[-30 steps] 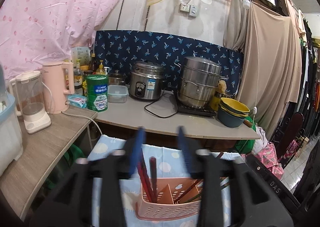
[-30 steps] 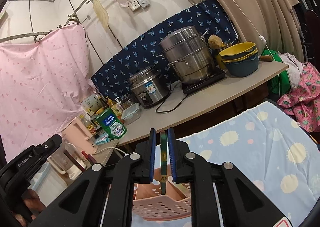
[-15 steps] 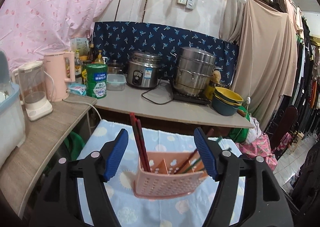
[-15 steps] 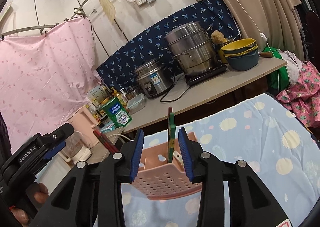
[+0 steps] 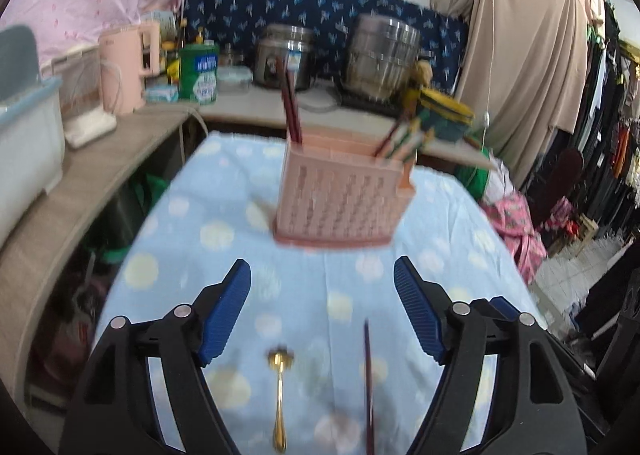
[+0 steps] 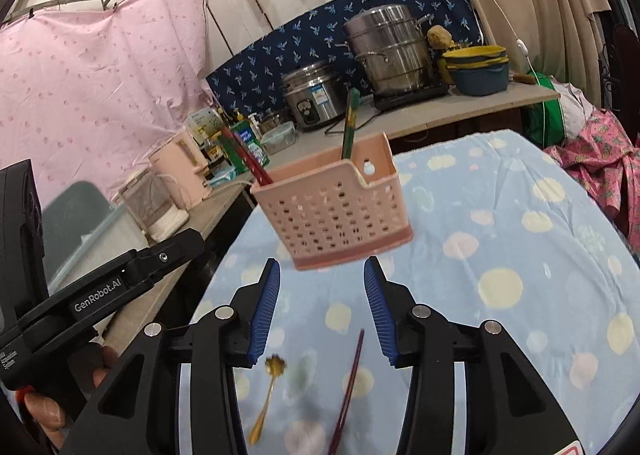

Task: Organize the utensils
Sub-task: 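Withdraw both tools toward the last chopstick and the gold spoon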

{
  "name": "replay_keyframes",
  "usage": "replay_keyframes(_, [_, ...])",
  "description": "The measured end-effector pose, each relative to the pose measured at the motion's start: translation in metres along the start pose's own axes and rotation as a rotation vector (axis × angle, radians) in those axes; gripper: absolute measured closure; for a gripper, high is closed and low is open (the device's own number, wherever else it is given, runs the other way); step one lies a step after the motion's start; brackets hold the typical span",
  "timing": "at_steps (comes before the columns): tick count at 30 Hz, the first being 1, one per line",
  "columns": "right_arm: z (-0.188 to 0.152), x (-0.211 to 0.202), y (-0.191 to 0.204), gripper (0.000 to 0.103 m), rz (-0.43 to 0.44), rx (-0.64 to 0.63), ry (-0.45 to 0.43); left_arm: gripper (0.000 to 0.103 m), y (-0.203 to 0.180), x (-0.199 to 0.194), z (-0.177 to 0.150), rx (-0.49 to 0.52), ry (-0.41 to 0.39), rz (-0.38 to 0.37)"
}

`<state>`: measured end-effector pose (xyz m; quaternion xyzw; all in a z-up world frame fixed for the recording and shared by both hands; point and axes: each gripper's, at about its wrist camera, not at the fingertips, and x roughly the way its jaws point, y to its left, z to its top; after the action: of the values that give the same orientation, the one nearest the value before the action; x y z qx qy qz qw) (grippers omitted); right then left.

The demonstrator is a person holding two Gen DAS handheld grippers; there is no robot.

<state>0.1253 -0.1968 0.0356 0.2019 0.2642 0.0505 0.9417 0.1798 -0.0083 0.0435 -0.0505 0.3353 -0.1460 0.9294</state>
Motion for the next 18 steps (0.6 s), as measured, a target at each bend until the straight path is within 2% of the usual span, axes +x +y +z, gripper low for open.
replay_keyframes(7, [-0.075,-0.015,-0.017,0.060,-0.026,0.066,0.136,0.033,0.013,-0.001,-0.073,-0.020,0.109,0.027])
replay_keyframes(18, [-0.146,-0.033,-0.001,0.060,-0.082,-0.055,0.235,0.033,0.029,-0.014,-0.138,-0.030,0.180,0.097])
